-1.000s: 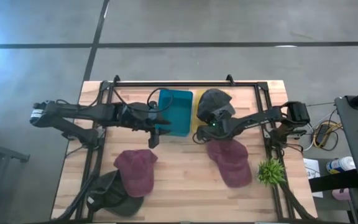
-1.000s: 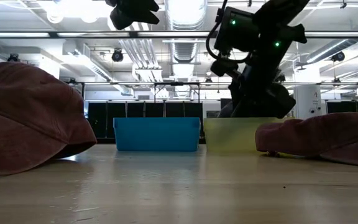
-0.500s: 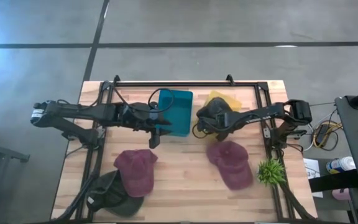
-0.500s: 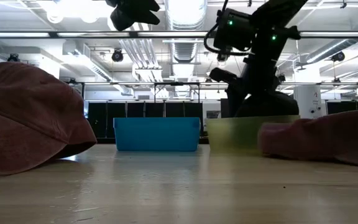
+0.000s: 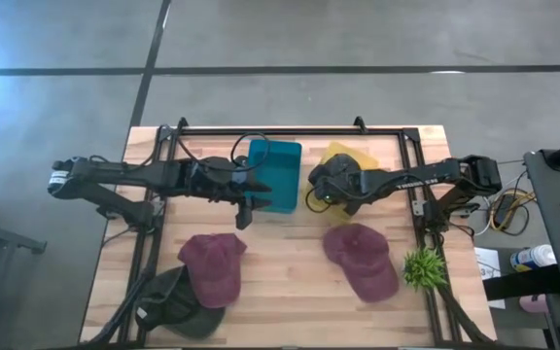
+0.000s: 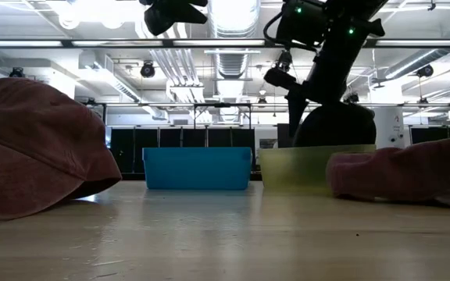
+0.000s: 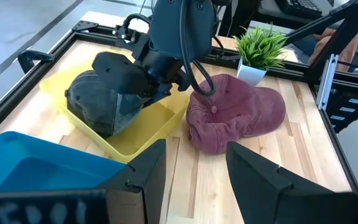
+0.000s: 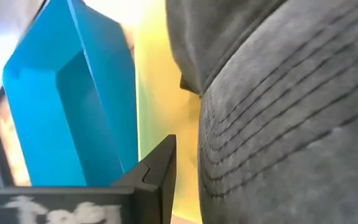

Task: Pick & Place hat
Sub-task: Put the right black cap into the yellow bin, then put the right red cap into the blue bin

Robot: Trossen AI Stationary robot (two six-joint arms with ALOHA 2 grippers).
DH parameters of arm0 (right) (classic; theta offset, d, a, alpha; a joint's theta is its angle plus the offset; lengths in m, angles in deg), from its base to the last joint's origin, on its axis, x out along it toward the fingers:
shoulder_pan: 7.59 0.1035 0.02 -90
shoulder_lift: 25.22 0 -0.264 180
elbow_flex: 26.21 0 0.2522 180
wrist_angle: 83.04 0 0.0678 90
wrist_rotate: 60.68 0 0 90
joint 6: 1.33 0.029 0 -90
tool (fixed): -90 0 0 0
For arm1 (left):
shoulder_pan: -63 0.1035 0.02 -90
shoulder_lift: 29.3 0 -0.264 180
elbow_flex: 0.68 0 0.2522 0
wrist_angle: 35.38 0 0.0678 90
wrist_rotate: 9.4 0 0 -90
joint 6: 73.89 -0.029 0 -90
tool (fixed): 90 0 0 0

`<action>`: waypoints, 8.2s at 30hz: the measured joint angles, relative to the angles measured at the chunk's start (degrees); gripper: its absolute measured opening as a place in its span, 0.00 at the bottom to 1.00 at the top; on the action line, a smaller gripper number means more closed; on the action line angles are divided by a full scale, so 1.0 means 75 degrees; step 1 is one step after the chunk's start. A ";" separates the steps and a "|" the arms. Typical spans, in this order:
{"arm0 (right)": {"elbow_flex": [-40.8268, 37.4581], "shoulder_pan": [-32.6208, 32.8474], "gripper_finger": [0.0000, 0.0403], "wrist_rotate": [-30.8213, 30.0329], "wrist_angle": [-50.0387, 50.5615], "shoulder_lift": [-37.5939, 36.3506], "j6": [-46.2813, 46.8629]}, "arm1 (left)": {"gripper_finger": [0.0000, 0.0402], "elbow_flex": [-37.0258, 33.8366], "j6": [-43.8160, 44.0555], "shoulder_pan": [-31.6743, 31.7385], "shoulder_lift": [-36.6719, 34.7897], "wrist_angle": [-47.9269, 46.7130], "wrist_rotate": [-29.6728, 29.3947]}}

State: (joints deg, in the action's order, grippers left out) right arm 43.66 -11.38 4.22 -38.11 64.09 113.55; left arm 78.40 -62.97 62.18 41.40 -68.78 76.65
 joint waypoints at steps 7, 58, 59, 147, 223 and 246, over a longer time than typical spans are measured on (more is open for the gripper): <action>0.0178 0.0082 0.30 0.0404 -0.0027 -0.0020 -0.1513 | 0.40 0.0000 0.0000 0.0006 0.0000 0.0008 0.0003; 0.1327 0.2430 0.50 -0.1827 0.4741 -0.0441 -1.3147 | 0.40 -0.0749 0.0519 0.0179 0.0020 0.1086 0.0117; 0.1201 0.2298 0.50 -0.1827 0.4541 -0.0437 -1.3206 | 0.40 -0.0749 0.0495 0.0241 0.0026 0.1198 0.0206; 0.0596 0.0818 0.54 -0.0477 0.2398 0.0267 -0.6150 | 0.40 -0.0758 0.1565 0.0090 0.0026 -0.0068 0.0979; 0.3748 0.9605 0.53 -0.0075 0.7262 0.4462 -0.7539 | 0.40 0.1680 0.0365 -0.2407 0.4057 0.1359 -0.0612; 0.3689 0.9137 0.53 -0.1679 0.7651 0.5523 -0.7048 | 0.40 0.1638 0.0774 -0.2419 0.4042 0.1332 -0.0632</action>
State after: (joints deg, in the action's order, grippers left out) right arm 71.34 57.15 -8.37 19.27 105.52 60.68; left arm 90.69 -57.17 44.04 71.71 -58.79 71.91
